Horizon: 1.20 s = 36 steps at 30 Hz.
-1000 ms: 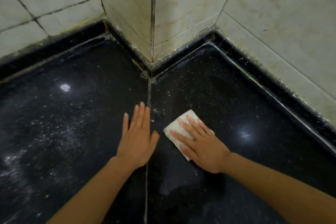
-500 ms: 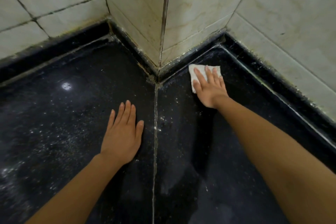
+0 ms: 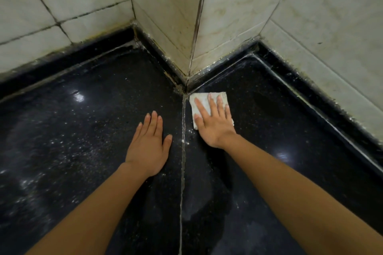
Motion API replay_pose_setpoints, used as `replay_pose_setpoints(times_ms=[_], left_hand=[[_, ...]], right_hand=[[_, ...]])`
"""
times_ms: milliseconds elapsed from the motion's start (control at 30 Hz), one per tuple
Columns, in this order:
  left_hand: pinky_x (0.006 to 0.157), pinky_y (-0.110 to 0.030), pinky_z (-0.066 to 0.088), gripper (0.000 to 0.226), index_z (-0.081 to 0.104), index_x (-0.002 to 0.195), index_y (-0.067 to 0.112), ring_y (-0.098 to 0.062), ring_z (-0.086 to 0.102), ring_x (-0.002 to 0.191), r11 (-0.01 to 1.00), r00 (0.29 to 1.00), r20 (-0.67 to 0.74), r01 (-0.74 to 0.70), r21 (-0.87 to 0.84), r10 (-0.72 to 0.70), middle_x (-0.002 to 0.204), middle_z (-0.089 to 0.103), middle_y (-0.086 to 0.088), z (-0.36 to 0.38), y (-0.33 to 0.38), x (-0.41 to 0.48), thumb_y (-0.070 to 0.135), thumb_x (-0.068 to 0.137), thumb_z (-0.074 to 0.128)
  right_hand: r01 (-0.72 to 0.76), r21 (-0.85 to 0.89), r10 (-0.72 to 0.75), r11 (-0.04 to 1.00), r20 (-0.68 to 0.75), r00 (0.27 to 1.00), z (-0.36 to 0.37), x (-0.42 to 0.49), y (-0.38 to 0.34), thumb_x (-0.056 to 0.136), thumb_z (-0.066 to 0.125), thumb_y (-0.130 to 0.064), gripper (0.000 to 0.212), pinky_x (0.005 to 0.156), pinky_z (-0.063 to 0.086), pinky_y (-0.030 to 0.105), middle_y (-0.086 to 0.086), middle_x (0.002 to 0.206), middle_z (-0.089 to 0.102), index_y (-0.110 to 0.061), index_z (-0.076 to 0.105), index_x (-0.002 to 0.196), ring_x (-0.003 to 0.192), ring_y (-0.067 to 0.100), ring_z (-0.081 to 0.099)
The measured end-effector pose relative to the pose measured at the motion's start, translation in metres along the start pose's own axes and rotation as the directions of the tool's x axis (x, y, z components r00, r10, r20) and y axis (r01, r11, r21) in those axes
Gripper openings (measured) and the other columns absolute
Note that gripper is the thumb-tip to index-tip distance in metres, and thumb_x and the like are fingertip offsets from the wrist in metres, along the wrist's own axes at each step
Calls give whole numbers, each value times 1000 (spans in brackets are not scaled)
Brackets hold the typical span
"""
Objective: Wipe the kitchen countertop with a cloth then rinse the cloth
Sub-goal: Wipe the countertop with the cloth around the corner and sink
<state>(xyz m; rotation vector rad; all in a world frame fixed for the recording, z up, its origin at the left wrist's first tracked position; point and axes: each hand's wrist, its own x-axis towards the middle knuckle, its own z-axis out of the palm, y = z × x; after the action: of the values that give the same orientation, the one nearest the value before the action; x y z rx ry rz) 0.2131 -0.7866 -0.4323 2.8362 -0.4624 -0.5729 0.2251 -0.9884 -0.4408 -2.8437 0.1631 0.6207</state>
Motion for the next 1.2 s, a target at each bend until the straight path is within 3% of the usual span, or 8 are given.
replay_pose_setpoints(times_ms=[233,433,500,600,700,767,1067,1200], left_hand=[[117,-32,-7,64,-9,150,11,-17,-15,145,999,998,60,-22,38,20,157,-17,-6,-5,-2,3,45,100,14],[118,-32,-7,65,-9,150,10,-17,-16,144,999,998,64,-32,44,29,157,-18,-6,-7,-4,2,46,100,14],[118,-32,-7,65,-10,149,10,-17,-16,144,998,997,75,-33,46,29,157,-19,-6,-7,-4,2,46,100,15],[118,-33,-6,66,-10,149,10,-17,-16,144,998,997,79,-25,51,21,157,-19,-7,-5,-4,2,46,100,15],[118,-34,-6,67,-9,150,10,-18,-15,145,997,997,69,-23,69,18,157,-18,-7,-4,-3,3,47,100,14],[118,-34,-6,67,-7,150,9,-19,-13,145,997,997,68,-28,76,23,158,-16,-8,-4,-3,2,47,100,14],[114,-44,-14,72,7,151,11,-20,-16,145,985,994,90,-72,155,58,160,-8,-4,-9,9,-22,57,96,7],[114,-45,-14,68,0,151,12,-19,-17,145,970,989,65,-142,199,132,159,-10,-4,14,24,-57,53,98,8]], right_hand=[[271,-127,-265,954,60,962,30,-75,-3,97,-1,-53,55,115,-18,41,5,160,-18,-42,-14,149,144,26,-26],[602,-199,-562,774,225,796,25,-93,29,102,11,-51,47,114,-21,35,-8,158,-19,-52,-7,146,143,18,-28],[547,-222,-517,807,181,836,14,-68,33,102,10,-53,47,115,-20,35,-7,160,-14,-54,-6,146,145,17,-23],[290,-160,-290,944,21,957,2,-25,28,102,11,-50,49,113,-17,35,-2,162,-13,-49,-6,148,145,16,-22],[100,-74,-103,992,-32,994,1,-4,12,102,10,-48,50,116,-16,38,-2,160,-18,-45,-7,149,144,18,-25],[48,-53,-50,997,-34,998,10,-14,2,102,9,-49,52,117,-17,40,0,160,-21,-43,-10,150,144,19,-27],[241,-113,-237,964,48,970,66,-149,-15,98,3,-51,53,117,-16,41,2,160,-18,-43,-11,149,144,22,-26],[310,-106,-308,945,29,951,85,-195,-14,101,8,-49,51,117,-15,40,2,161,-10,-43,-2,151,146,24,-19]])
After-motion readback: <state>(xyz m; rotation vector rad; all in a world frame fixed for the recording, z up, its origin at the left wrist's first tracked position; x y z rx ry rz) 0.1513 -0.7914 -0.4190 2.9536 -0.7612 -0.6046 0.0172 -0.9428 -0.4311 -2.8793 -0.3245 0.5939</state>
